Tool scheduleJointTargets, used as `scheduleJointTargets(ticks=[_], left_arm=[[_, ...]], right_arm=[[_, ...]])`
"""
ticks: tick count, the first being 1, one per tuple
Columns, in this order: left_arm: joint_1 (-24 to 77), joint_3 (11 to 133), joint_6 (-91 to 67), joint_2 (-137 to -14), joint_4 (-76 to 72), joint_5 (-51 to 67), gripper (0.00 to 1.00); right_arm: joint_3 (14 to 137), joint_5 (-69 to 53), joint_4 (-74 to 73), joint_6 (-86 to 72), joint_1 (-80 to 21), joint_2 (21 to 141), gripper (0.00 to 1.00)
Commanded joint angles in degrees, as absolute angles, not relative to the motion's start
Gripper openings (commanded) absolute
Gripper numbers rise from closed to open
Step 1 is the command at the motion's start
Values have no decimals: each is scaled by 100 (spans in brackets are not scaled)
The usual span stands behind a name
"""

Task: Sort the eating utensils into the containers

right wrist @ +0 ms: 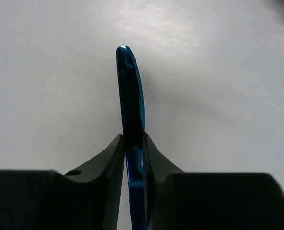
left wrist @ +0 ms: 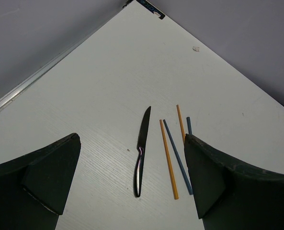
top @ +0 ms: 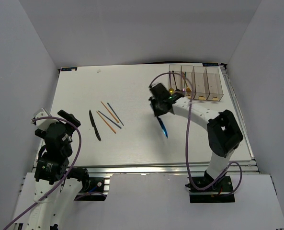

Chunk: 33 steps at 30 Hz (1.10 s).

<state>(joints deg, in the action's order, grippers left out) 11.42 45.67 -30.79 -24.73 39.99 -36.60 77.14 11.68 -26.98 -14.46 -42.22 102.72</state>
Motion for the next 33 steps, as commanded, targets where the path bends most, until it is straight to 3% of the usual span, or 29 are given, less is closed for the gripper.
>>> scheduleJointTargets(ticks=[1, 12, 23, 29, 33], left_arm=[[1116, 4562, -3006, -2417, 3902, -3568, 98], [1125, 4553, -2944, -2487, 3858, -3454, 98], [1186, 4553, -2953, -2435, 3867, -3463, 98], [1204, 4562, -2953, -2461, 3858, -3472, 98], [1222, 4561, -2953, -2444, 3867, -3480, 98]], right_arm=[[7997, 1003, -2716, -1328, -3212, 9923, 0], [9974, 607, -3312, -888, -1293, 11020, 0], [13303, 290, -3823, -528, -264, 12875, 0], [12763, 290, -2719, -387, -62, 13025, 0], [13094, 413, -2602, -290, 105, 13420, 0]])
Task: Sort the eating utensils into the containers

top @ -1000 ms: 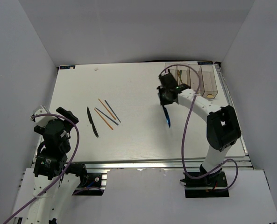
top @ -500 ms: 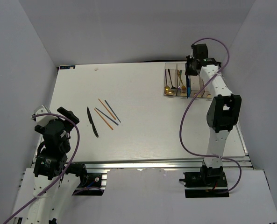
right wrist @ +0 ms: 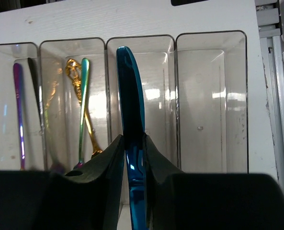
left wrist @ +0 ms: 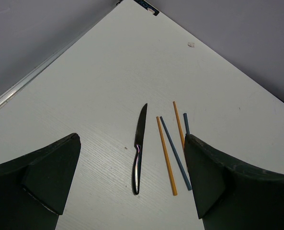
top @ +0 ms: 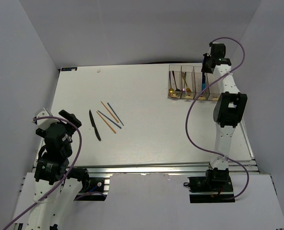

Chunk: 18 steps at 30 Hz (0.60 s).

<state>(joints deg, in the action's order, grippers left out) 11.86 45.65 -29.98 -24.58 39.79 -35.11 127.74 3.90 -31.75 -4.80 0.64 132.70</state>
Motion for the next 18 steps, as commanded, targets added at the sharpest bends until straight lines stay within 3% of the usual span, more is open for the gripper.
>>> scheduleJointTargets(ticks=[1, 12, 18], left_arm=[[1213, 4562, -2953, -2452, 3858, -3480, 98], [1213, 4553, -2971, -2417, 3867, -3498, 98], [1213, 4553, -2971, -2417, 3876, -3507, 98]], right_arm=[[13096, 474, -2523, -290, 105, 13456, 0], [12930, 334, -2039, -387, 176, 13571, 3], [12480, 360, -1951, -439, 176, 13561, 33]])
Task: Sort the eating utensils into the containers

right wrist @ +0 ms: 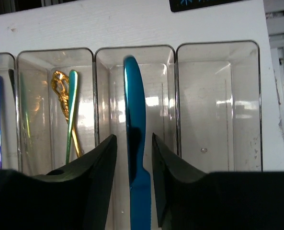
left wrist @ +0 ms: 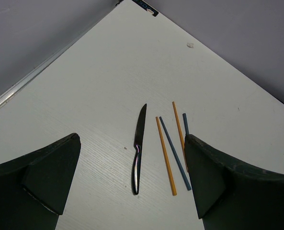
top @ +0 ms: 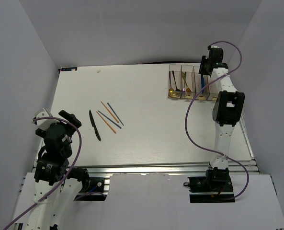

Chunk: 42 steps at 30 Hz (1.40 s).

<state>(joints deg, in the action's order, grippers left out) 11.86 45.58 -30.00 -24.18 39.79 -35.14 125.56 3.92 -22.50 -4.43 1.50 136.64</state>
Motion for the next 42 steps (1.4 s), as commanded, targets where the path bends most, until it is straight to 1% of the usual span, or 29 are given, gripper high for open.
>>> scheduleJointTargets(ticks=[1, 3, 5, 6, 7, 8, 10, 12, 14, 15, 16, 18, 19, 20, 21, 22, 23, 25, 26, 27, 28, 30, 32, 34, 36, 42], left_arm=[[1213, 4553, -2971, -2400, 3867, -3507, 98], [1222, 4553, -2971, -2373, 3876, -3516, 98], [1222, 4544, -2971, -2382, 3876, -3524, 98], [1213, 4553, -2971, -2399, 3867, -3516, 98], [1222, 4553, -2971, -2408, 3867, -3516, 98], [1213, 4544, -2971, -2426, 3876, -3516, 98], [1213, 4553, -2971, -2487, 3876, -3507, 98], [1213, 4527, -2971, -2644, 3832, -3516, 98], [1213, 4535, -2927, -2899, 3814, -3481, 98], [1213, 4596, -2909, -3092, 3901, -3420, 98], [1204, 4788, -2935, -3616, 3998, -3393, 98], [1204, 5061, -3251, -4277, 4453, -3489, 98], [1204, 5184, -3330, -4593, 4430, -3246, 98], [1195, 5177, -3331, -5197, 4290, -3087, 98], [1187, 5203, -3418, -5516, 4202, -3050, 98], [1178, 5255, -3480, -5850, 4123, -3111, 98], [1126, 5273, -3515, -6436, 3983, -3085, 98], [994, 5352, -3559, -7037, 3753, -2866, 95], [984, 5440, -3586, -7318, 3692, -2569, 95], [976, 5449, -3577, -7765, 3526, -2384, 93], [976, 5458, -3595, -7944, 3481, -2277, 91], [976, 5423, -3709, -8295, 3358, -2172, 89], [967, 5336, -3805, -8454, 3262, -1953, 84], [967, 5195, -3849, -8560, 3138, -1671, 79], [993, 5081, -3911, -8604, 3155, -1547, 77], [1046, 4782, -4087, -8420, 3366, -1783, 72]], right_arm=[[12480, 369, -1969, -439, 176, 13562, 43], [12559, 404, -2083, -527, 176, 13597, 51], [12568, 439, -2118, -588, 158, 13492, 72], [12560, 431, -2127, -598, 150, 13439, 77], [12577, 396, -2136, -615, 132, 13291, 79], [12595, 343, -2171, -615, 71, 13202, 89], [12639, 290, -2311, -598, 0, 12904, 89], [12482, 334, -2521, -667, -491, 12631, 89], [12061, 562, -2575, -790, -937, 12043, 89], [11328, 641, -2462, -965, -1106, 11815, 89], [10885, 685, -2357, -1054, -1421, 11238, 89], [9980, 773, -2084, -1160, -1782, 10629, 89], [9184, 1000, -1909, -1265, -1958, 10052, 89], [8802, 1011, -1812, -1300, -2317, 9759, 89], [8441, 967, -1706, -1344, -2486, 9504, 89], [7768, 714, -1531, -1449, -2627, 9005, 89], [7439, 468, -1434, -1476, -2872, 8774, 89], [6902, 98, -1432, -1669, -3066, 8230, 89], [6421, 62, -1415, -1679, -3276, 8044, 89], [6181, 96, -1415, -1679, -3374, 7877, 89], [5987, 253, -1467, -1740, -3462, 7553, 89], [5407, 220, -1494, -1854, -3586, 7270, 89], [4995, 281, -1564, -1951, -3638, 6962, 90], [4808, 325, -1582, -1995, -3647, 6803, 89], [4641, 360, -1574, -2065, -3656, 6715, 89], [4447, 229, -1257, -2294, -3648, 6539, 89]])
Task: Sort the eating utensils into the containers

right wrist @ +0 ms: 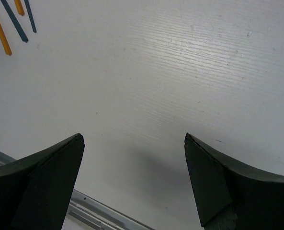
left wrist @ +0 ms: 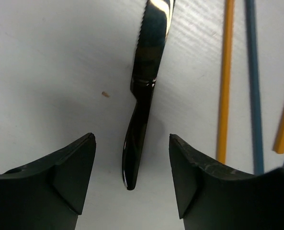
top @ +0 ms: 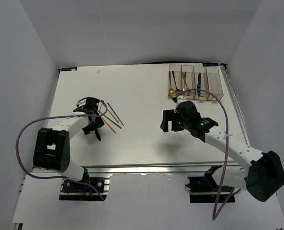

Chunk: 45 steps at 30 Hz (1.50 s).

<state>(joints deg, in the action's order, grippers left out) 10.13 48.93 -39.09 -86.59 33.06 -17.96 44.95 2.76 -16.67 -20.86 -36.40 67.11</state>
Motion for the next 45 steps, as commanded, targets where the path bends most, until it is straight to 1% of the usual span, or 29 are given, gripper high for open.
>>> scheduleJointTargets(ticks=[1, 5, 10, 12, 18, 19, 21, 22, 25, 28, 29, 33, 37, 38, 43, 45], left_arm=[[1055, 4764, -4104, -8411, 3401, -1828, 72], [1055, 4772, -4096, -8542, 3568, -1785, 68], [1055, 4825, -3955, -8780, 3656, -1495, 54], [1063, 4860, -3929, -8921, 3718, -1406, 52], [1063, 4852, -3885, -9228, 3657, -1485, 52], [1063, 4825, -3876, -9272, 3621, -1451, 50], [1055, 4782, -3858, -9343, 3560, -1363, 44], [1063, 4755, -3876, -9386, 3516, -1345, 37], [1055, 4650, -3867, -9334, 3472, -1309, 26], [1063, 4571, -3815, -9220, 3411, -1205, 4], [1063, 4536, -3814, -9176, 3375, -1152, 0], [1133, 4316, -3893, -8685, 3182, -713, 0], [1476, 4131, -4078, -7868, 3138, -747, 0], [1555, 4087, -4104, -7553, 3129, -782, 0], [2109, 3876, -4368, -6725, 3085, -747, 0], [2328, 3692, -4447, -6356, 2998, -633, 0]], right_arm=[[4456, 229, -1248, -2329, -3656, 6539, 89], [4386, 307, -1248, -2452, -3656, 6443, 89], [4140, 351, -1151, -2583, -3665, 6240, 89], [4113, 421, -1169, -2584, -3683, 6205, 89], [4175, 387, -1169, -2505, -3779, 6222, 89], [4218, 395, -1195, -2487, -3797, 6240, 89], [4254, 395, -1195, -2470, -3849, 6258, 89], [4263, 422, -1195, -2478, -3902, 6258, 89], [4271, 571, -1152, -2522, -3990, 6240, 89], [4254, 528, -1099, -2566, -4008, 6231, 89], [4263, 501, -1090, -2566, -4025, 6231, 89], [4245, 483, -1055, -2619, -4060, 6205, 89], [3956, 36, -502, -2654, -4078, 6179, 89], [3807, -400, -118, -2663, -4087, 6214, 90], [3674, -975, 711, -3040, -4140, 6679, 89], [3595, -1204, 1255, -3391, -4148, 6942, 88]])
